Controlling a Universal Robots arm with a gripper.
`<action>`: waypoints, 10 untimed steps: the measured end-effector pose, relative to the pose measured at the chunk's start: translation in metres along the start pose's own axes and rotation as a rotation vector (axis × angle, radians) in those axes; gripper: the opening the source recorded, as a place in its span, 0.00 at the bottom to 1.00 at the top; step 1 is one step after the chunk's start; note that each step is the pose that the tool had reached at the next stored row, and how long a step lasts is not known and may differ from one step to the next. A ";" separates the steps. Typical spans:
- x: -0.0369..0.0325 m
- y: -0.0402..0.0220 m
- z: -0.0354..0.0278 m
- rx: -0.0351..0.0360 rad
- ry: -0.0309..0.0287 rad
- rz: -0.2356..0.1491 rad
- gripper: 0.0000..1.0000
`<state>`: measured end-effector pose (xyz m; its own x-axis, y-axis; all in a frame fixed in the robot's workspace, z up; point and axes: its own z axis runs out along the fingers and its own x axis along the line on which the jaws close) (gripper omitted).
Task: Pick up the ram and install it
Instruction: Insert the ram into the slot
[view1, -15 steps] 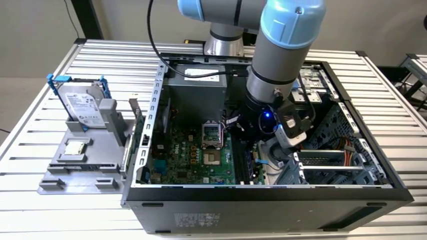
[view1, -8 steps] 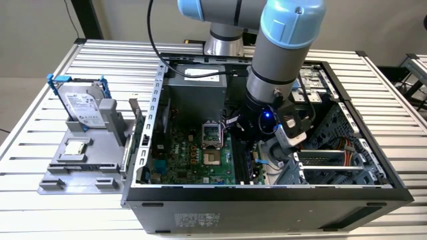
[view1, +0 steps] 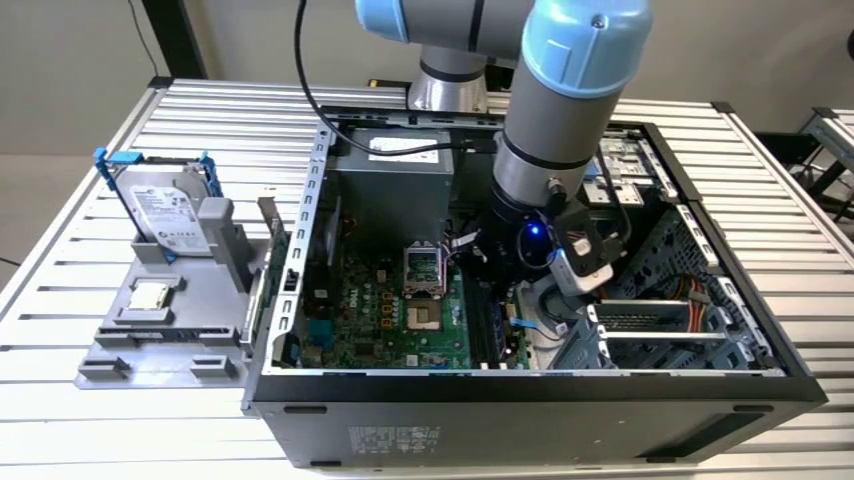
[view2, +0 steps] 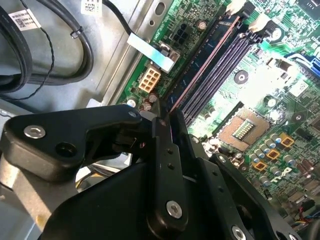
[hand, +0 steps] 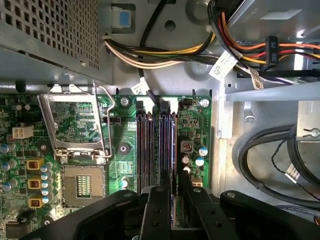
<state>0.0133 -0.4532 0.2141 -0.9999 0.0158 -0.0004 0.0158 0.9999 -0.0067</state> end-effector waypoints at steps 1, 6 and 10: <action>0.0000 -0.0001 -0.0025 -0.0008 0.0011 0.002 1.00; -0.0002 -0.0003 -0.0237 -0.0013 0.0036 0.012 1.00; -0.0004 -0.0004 -0.0271 -0.0017 0.0054 0.012 0.00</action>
<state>0.0137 -0.4534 0.2411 -0.9996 0.0279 0.0049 0.0278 0.9996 -0.0051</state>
